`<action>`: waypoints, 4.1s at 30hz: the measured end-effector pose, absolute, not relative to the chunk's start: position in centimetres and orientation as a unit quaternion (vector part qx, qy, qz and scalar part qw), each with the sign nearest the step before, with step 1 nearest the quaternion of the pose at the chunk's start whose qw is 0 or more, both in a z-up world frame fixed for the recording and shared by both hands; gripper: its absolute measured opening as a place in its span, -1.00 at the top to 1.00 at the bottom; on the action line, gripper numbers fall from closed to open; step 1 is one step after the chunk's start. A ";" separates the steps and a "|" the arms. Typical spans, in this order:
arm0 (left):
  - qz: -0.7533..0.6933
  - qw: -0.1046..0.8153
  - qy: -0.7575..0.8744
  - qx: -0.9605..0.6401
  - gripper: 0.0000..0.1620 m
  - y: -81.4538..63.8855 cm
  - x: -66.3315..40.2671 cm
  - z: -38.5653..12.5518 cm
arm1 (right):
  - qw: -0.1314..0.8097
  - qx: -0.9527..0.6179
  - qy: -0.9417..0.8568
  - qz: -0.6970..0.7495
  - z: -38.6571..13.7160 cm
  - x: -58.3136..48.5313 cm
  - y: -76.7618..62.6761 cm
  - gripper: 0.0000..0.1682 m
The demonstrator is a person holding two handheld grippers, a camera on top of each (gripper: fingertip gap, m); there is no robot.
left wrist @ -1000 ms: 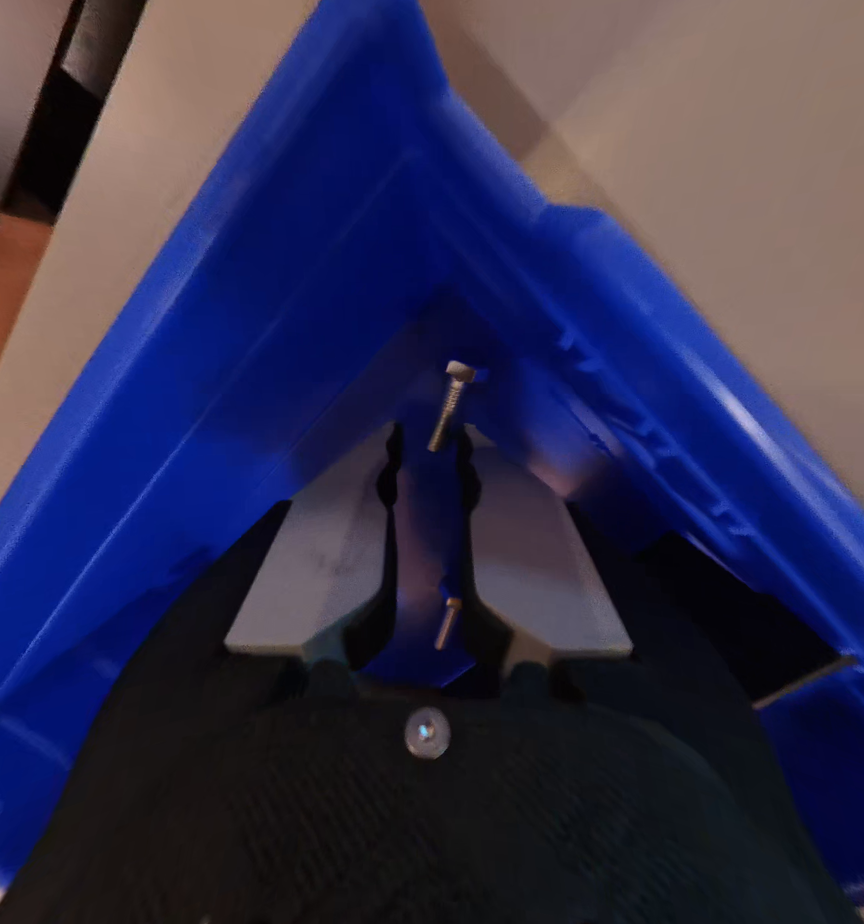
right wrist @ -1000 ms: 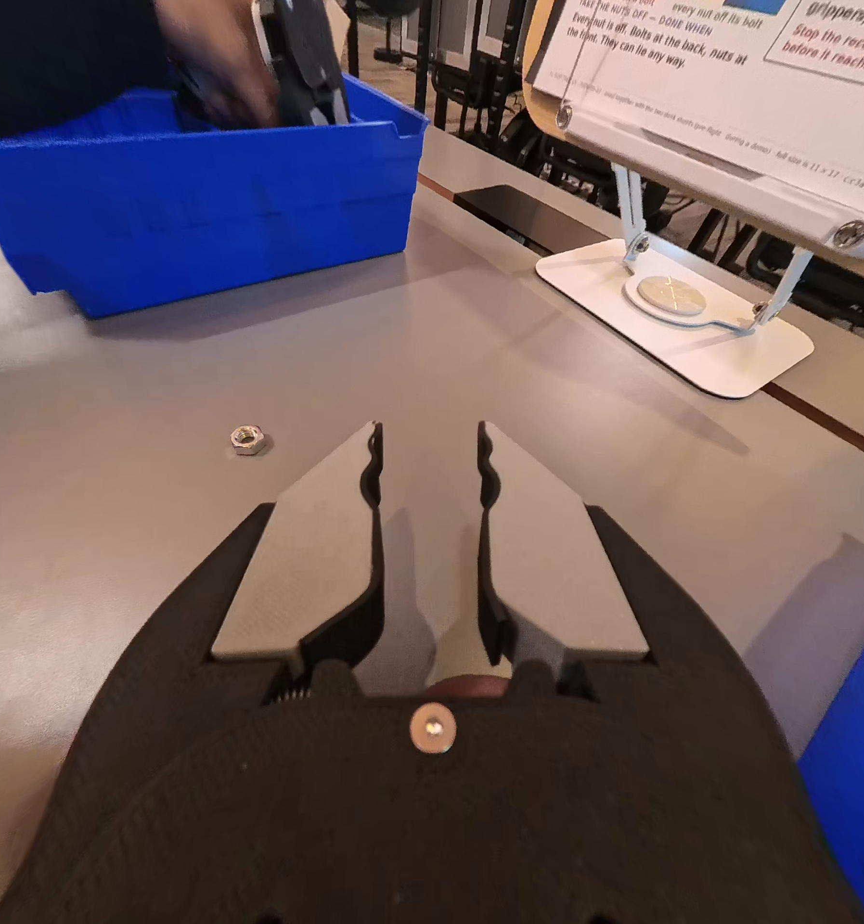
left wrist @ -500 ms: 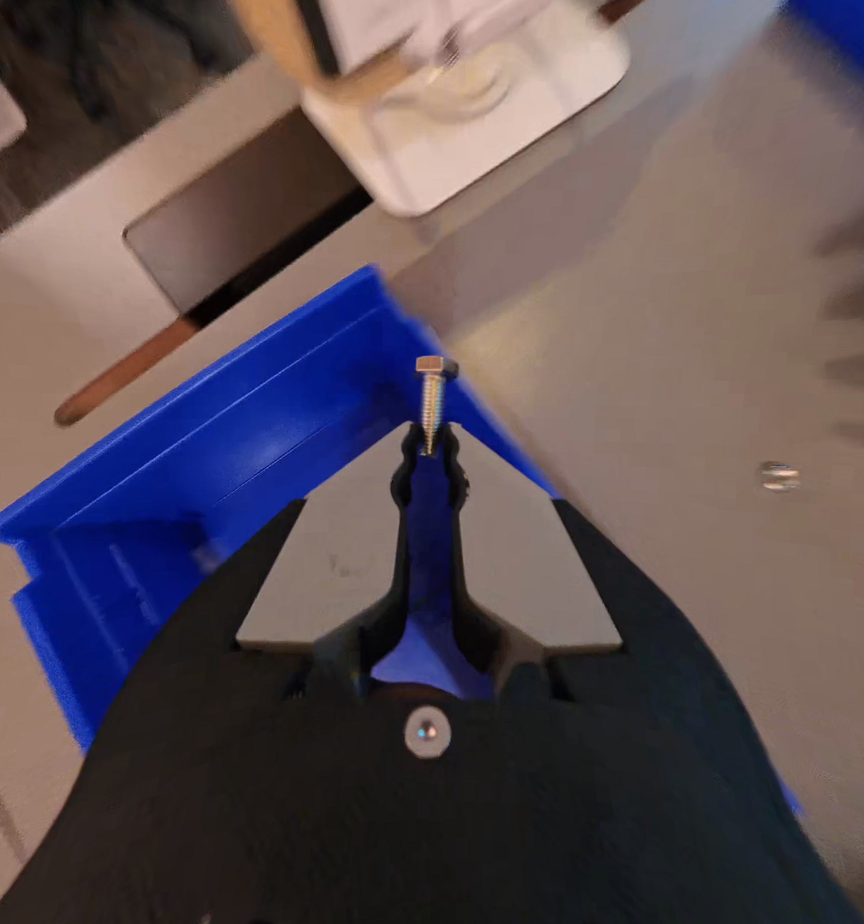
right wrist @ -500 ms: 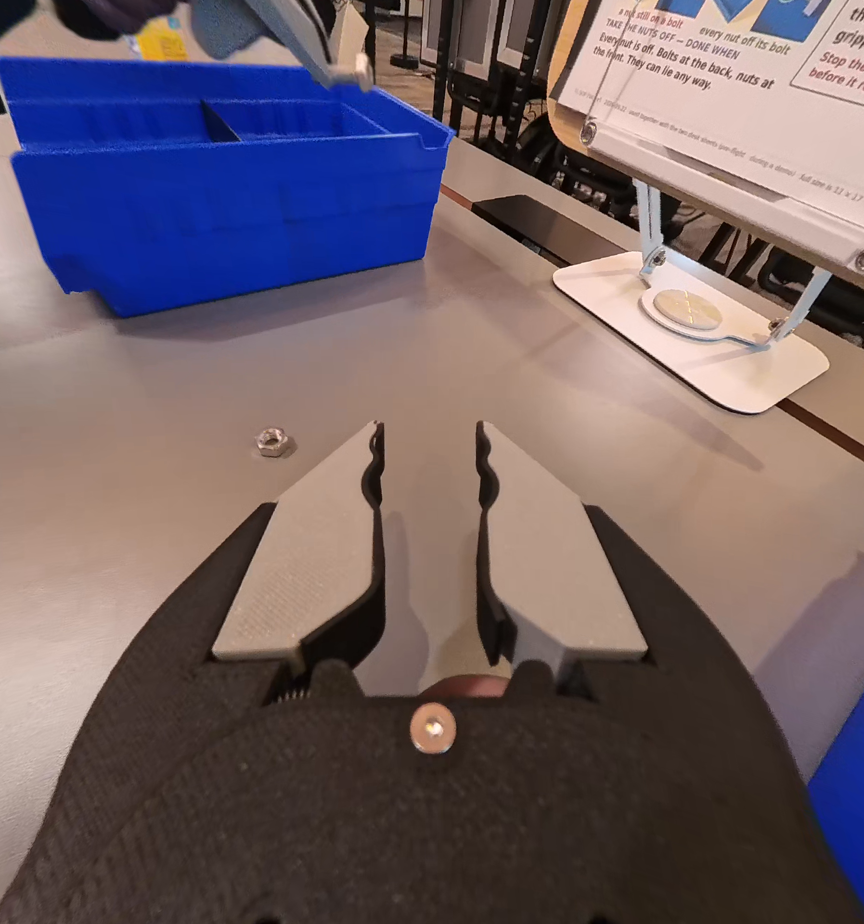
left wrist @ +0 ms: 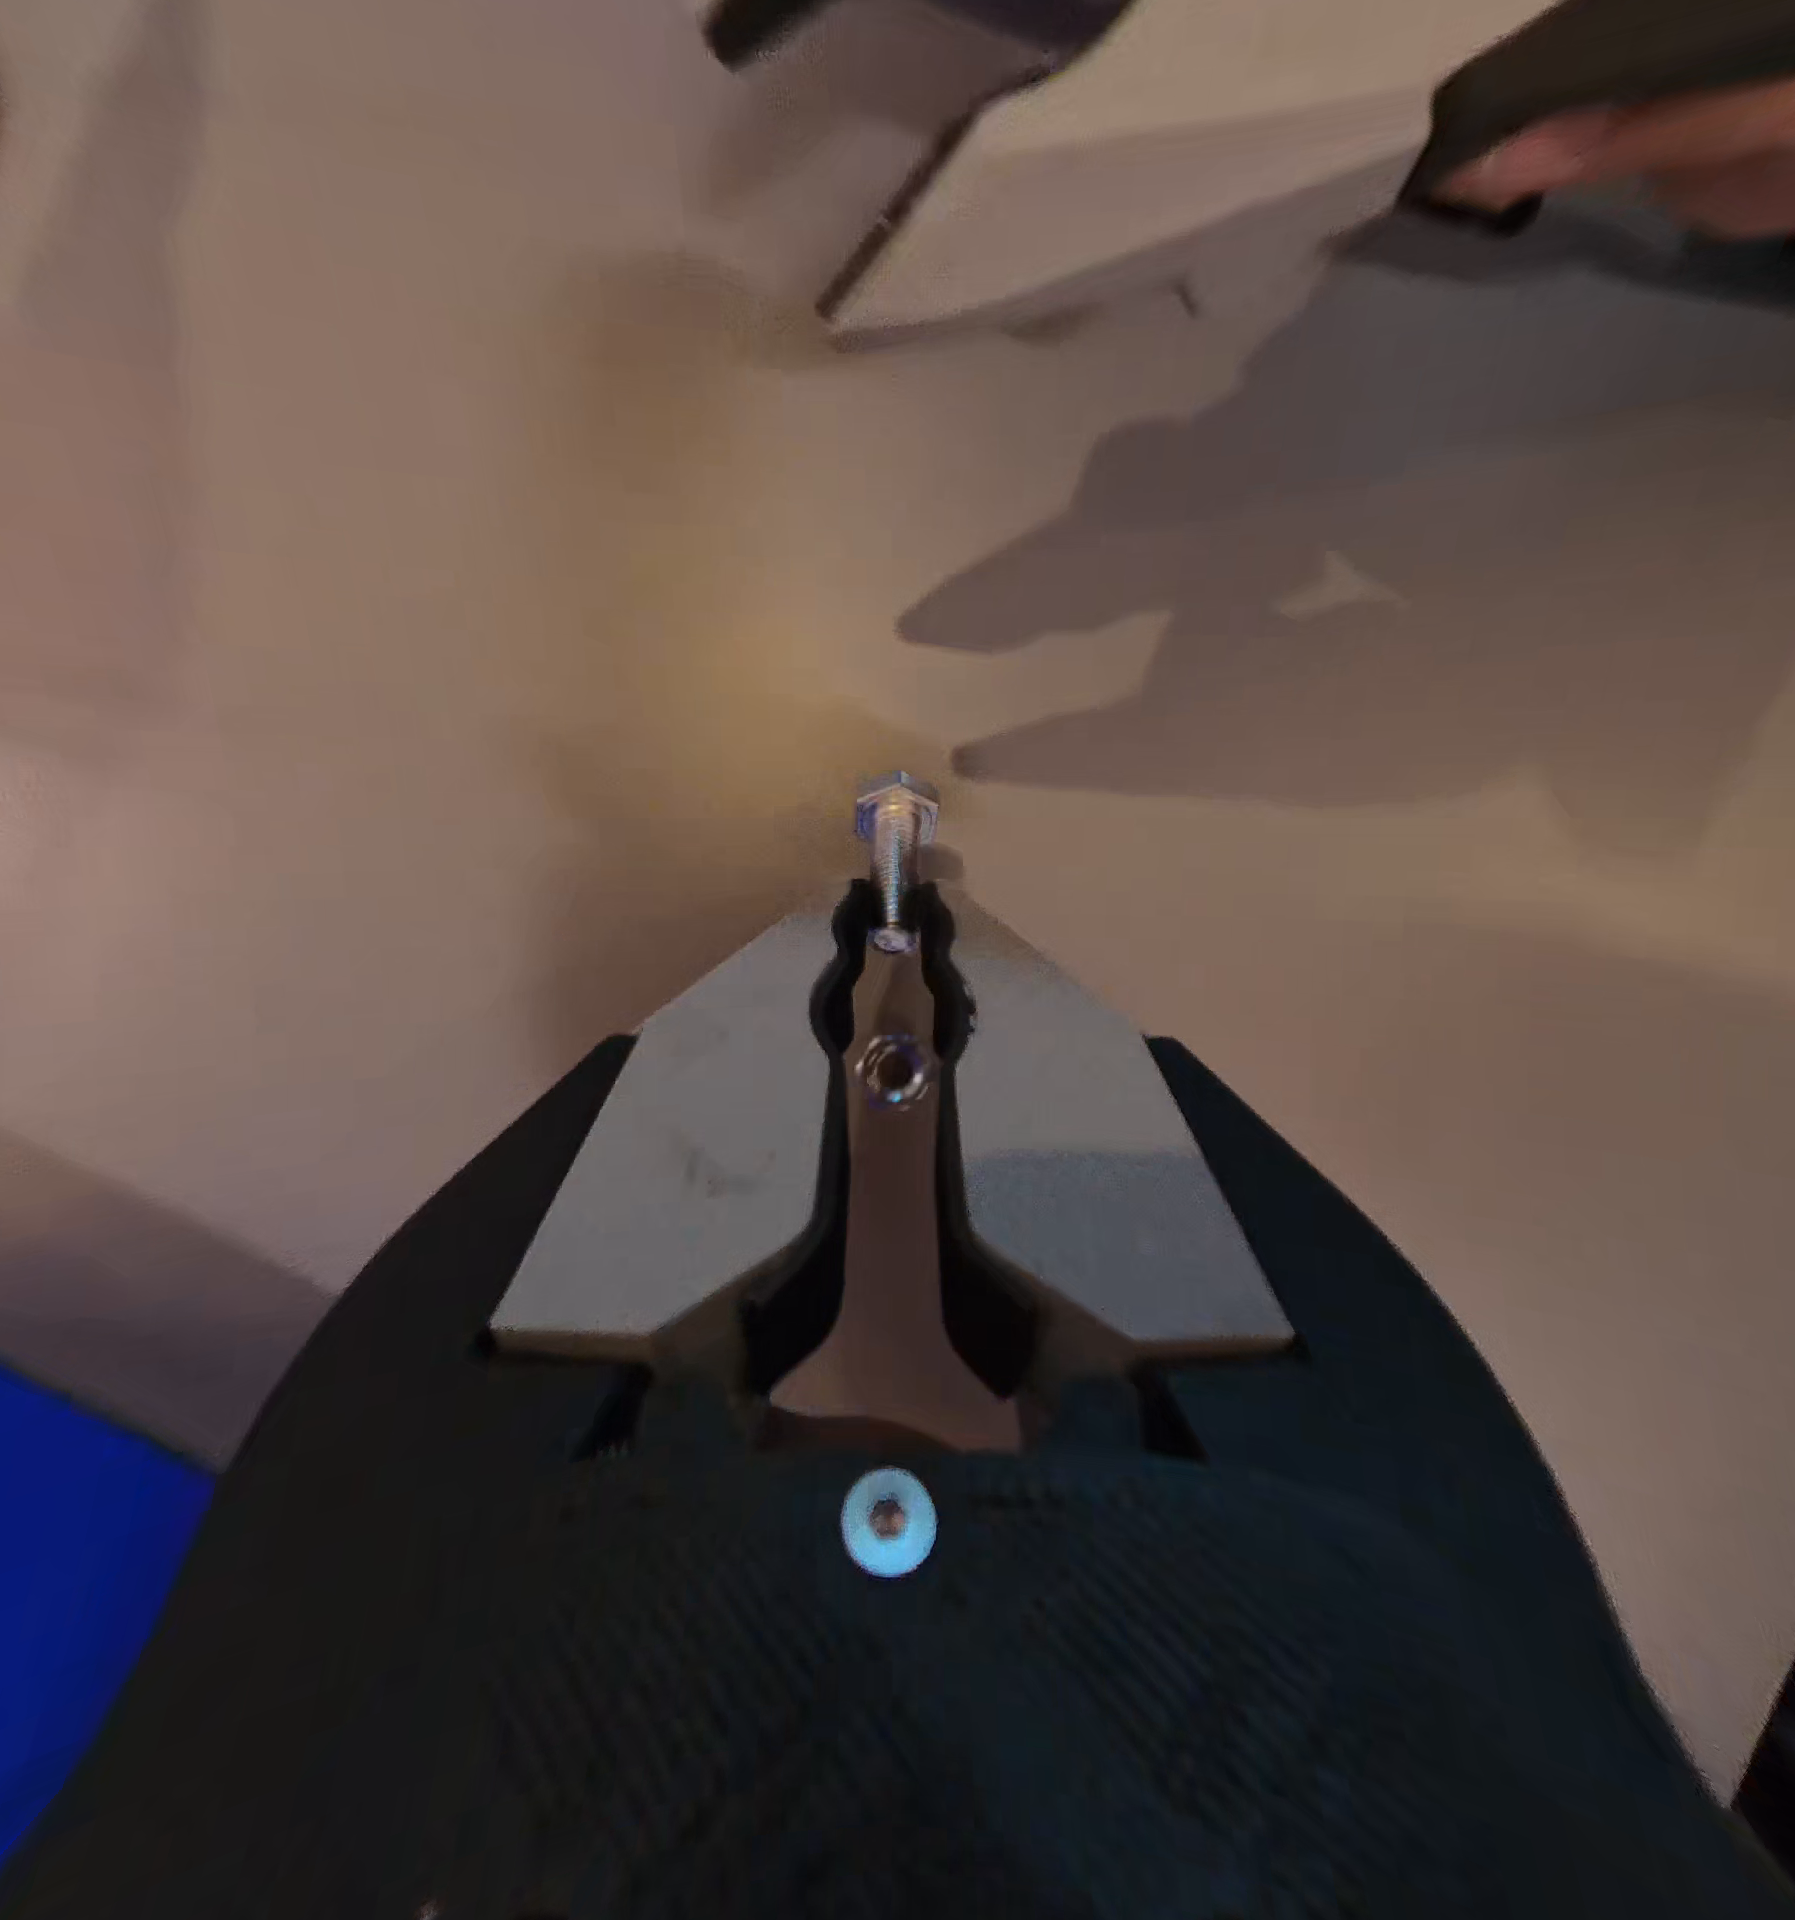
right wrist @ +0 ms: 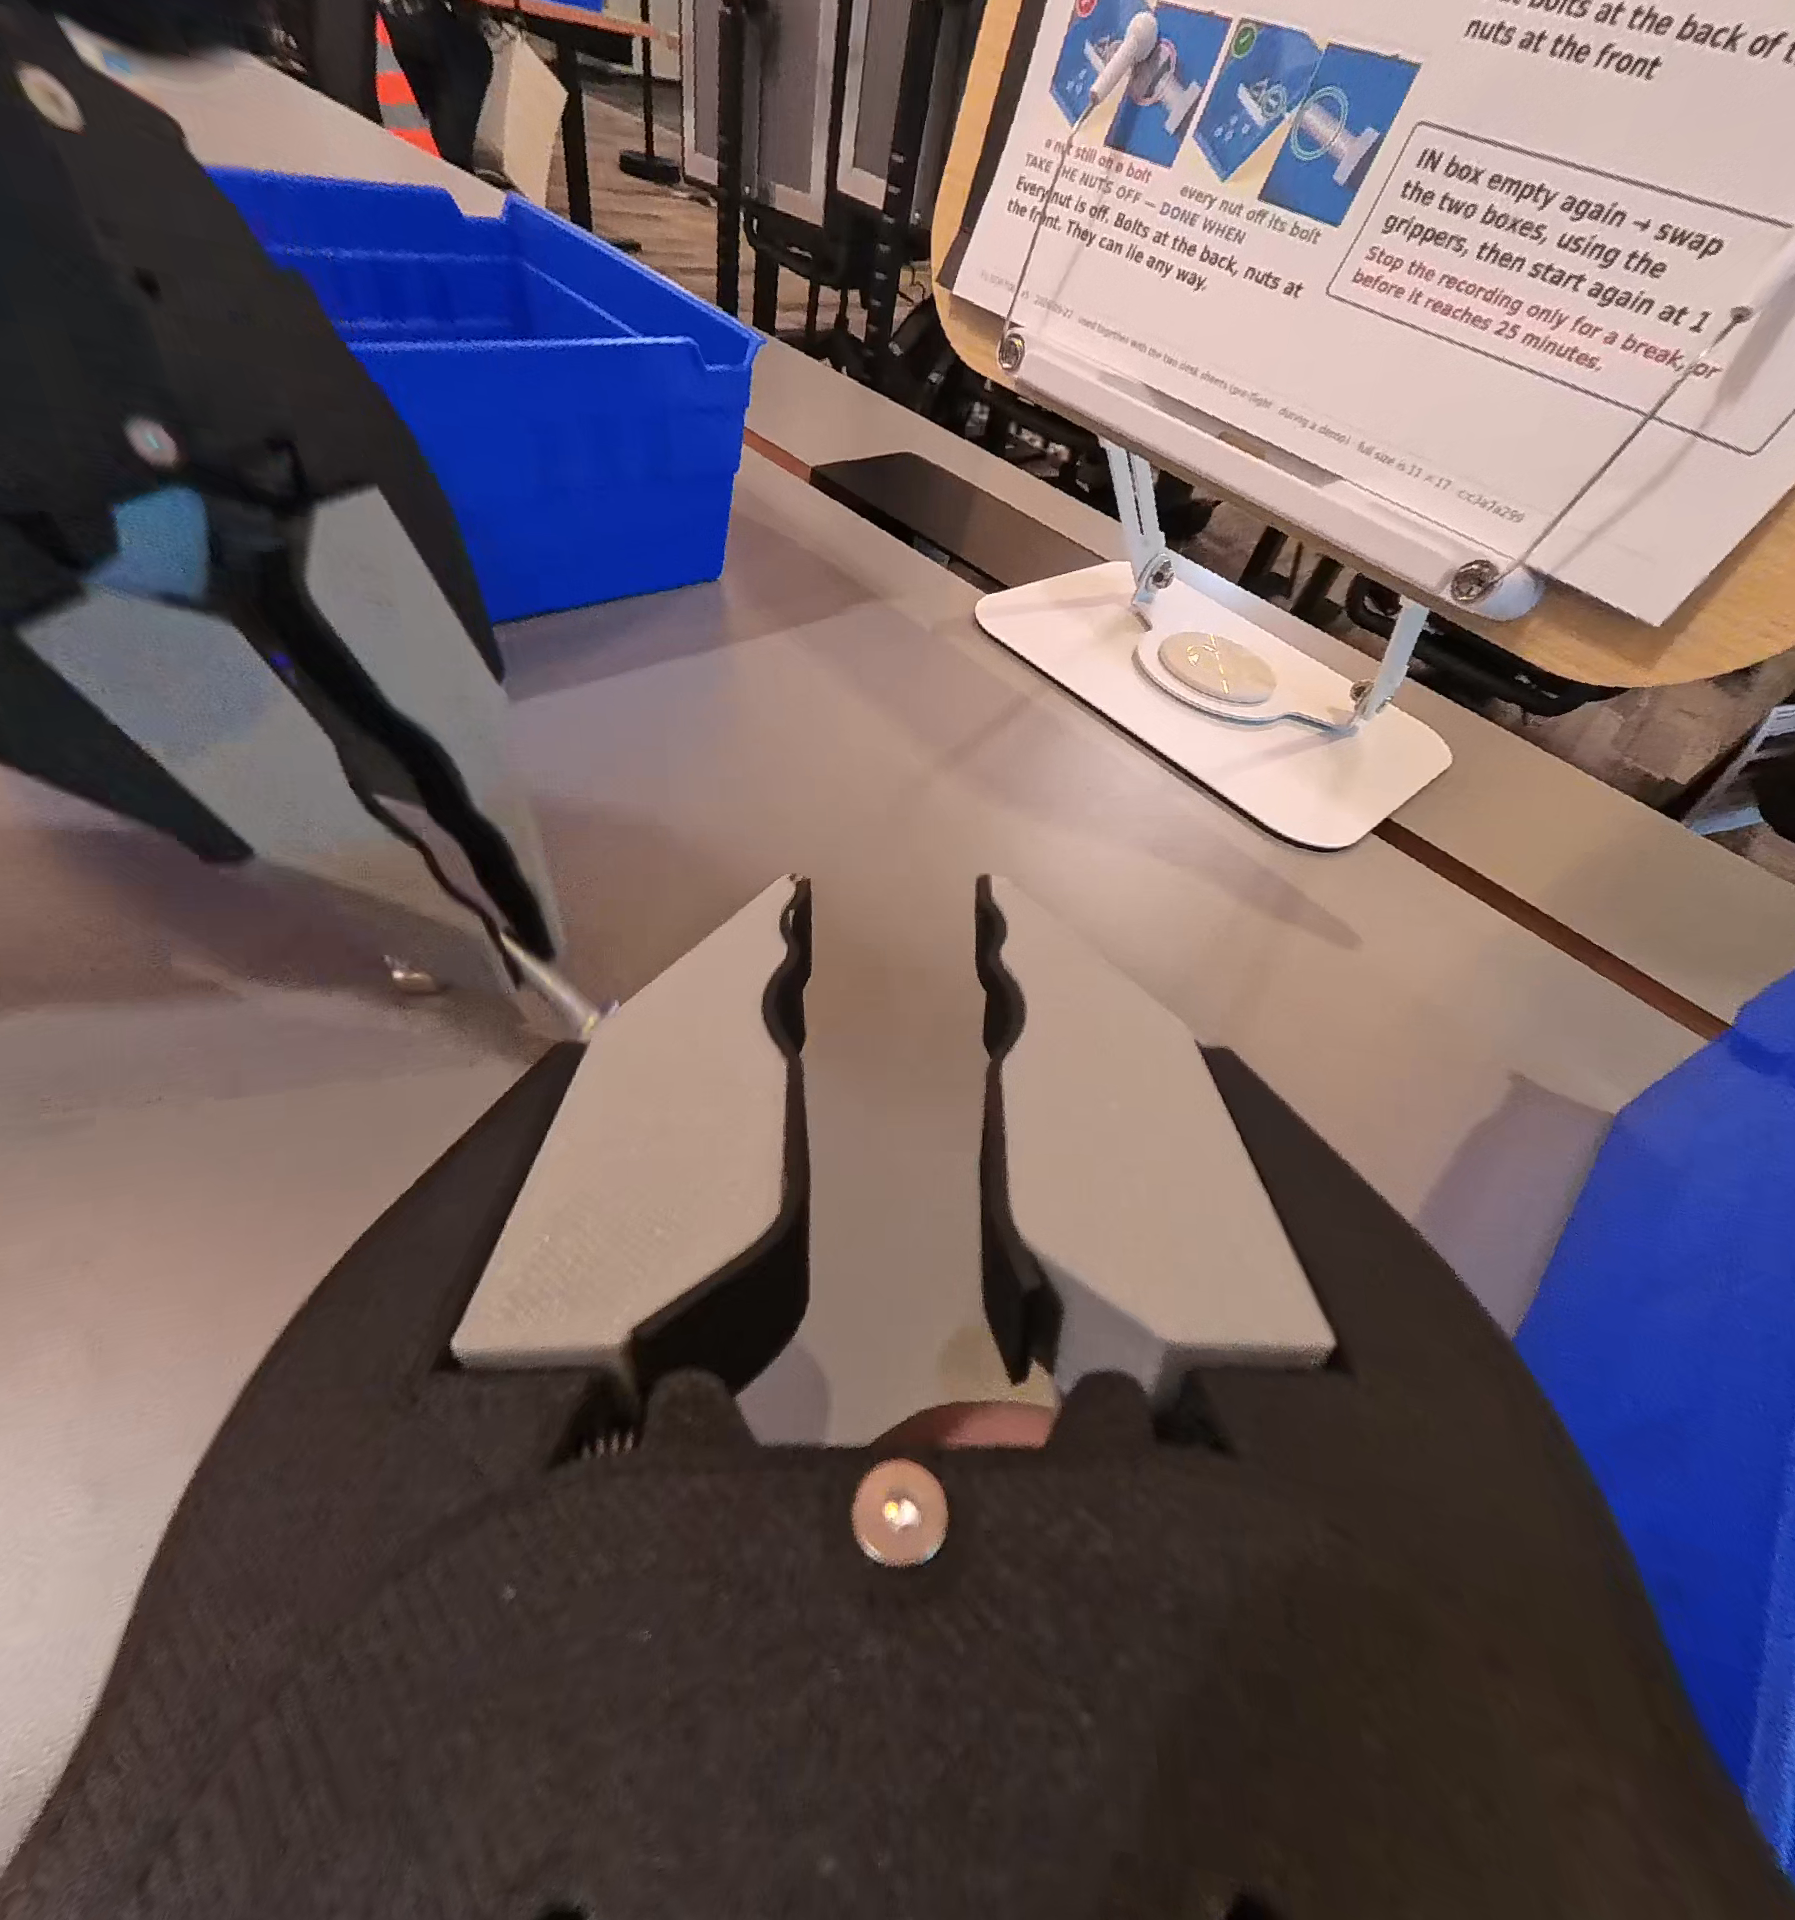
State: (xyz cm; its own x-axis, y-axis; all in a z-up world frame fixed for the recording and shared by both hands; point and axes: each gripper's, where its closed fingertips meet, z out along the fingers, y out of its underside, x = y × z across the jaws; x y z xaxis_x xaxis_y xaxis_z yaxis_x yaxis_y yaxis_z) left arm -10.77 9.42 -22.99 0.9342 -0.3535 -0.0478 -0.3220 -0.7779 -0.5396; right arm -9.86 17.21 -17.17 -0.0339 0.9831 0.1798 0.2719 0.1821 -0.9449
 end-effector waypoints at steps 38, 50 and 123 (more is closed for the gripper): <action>0.048 0.496 -0.019 -0.867 0.72 11.3 -16.7 -20.4 | 0.303 -0.358 -0.820 0.328 -22.9 -11.4 9.2 0.57; 0.032 0.517 -0.025 -0.855 0.72 11.2 -16.1 -19.0 | 0.259 -0.403 -0.824 0.301 -26.2 -12.1 9.7 0.88; -0.281 0.609 0.007 -0.742 0.92 10.5 -9.9 -14.0 | 0.227 -0.383 -0.681 0.581 -17.1 -9.7 9.2 0.81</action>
